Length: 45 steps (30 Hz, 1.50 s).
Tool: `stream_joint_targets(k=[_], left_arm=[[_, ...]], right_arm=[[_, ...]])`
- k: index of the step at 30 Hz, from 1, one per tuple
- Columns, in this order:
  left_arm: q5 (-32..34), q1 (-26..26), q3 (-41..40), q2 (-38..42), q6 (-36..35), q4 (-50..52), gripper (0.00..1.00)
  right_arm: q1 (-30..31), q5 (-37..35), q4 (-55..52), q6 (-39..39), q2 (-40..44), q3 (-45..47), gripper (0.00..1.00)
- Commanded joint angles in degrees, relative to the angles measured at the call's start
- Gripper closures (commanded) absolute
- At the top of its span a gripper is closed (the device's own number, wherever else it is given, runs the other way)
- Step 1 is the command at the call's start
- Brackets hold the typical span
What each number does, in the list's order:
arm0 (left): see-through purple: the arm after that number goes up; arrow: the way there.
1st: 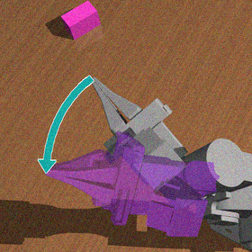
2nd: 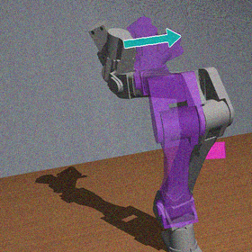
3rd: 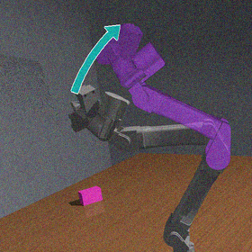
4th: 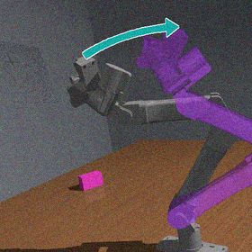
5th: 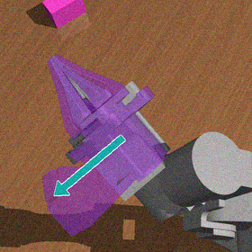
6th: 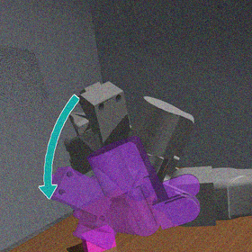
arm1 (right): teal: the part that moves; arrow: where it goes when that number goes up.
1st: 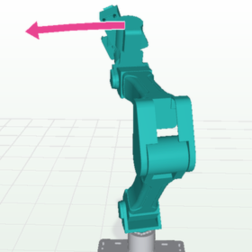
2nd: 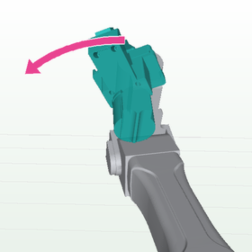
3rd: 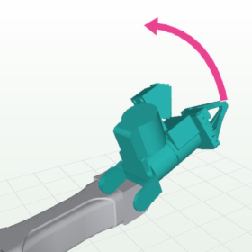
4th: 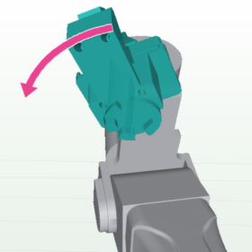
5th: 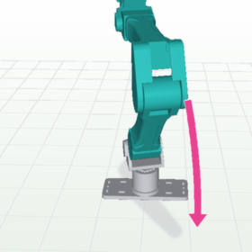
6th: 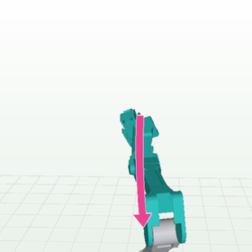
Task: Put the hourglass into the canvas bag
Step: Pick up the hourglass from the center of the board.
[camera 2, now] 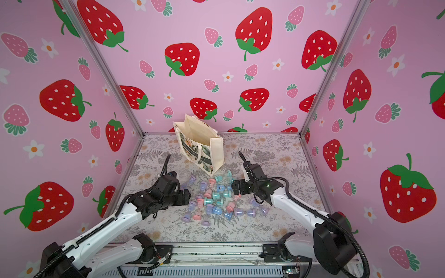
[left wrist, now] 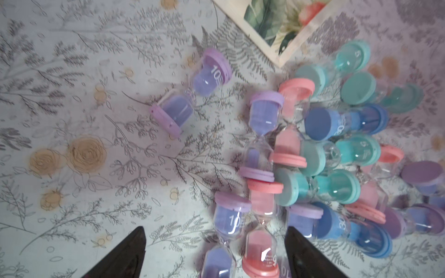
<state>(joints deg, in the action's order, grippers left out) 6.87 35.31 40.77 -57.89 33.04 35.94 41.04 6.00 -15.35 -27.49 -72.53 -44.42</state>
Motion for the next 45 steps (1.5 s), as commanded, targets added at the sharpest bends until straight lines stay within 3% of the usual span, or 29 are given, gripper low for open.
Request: stream_joint_targets(k=[1, 12, 25, 31, 45], left_arm=[[-0.3, 3.3, 1.7, -1.5, 2.1, 3.8, 0.11], [-0.3, 6.0, 1.8, -10.8, -0.9, 1.4, 0.19], [0.6, 5.9, 2.9, -20.3, -3.8, -3.6, 0.31], [1.7, 5.8, 4.5, -24.9, -4.6, -4.5, 0.41], [0.1, 5.3, 4.5, -30.2, -5.1, -8.2, 0.56]], right_arm=[[3.5, 1.0, 1.0, 0.4, -0.8, -0.1, 0.01], [11.0, -0.2, 5.4, 0.9, -3.6, -0.8, 0.01], [11.7, -1.0, 6.2, 1.1, -4.7, -1.2, 0.01], [11.8, -1.6, 6.7, 0.9, -4.5, -0.7, 0.01], [11.9, -3.6, 6.7, 1.2, -3.7, 0.0, 0.01]])
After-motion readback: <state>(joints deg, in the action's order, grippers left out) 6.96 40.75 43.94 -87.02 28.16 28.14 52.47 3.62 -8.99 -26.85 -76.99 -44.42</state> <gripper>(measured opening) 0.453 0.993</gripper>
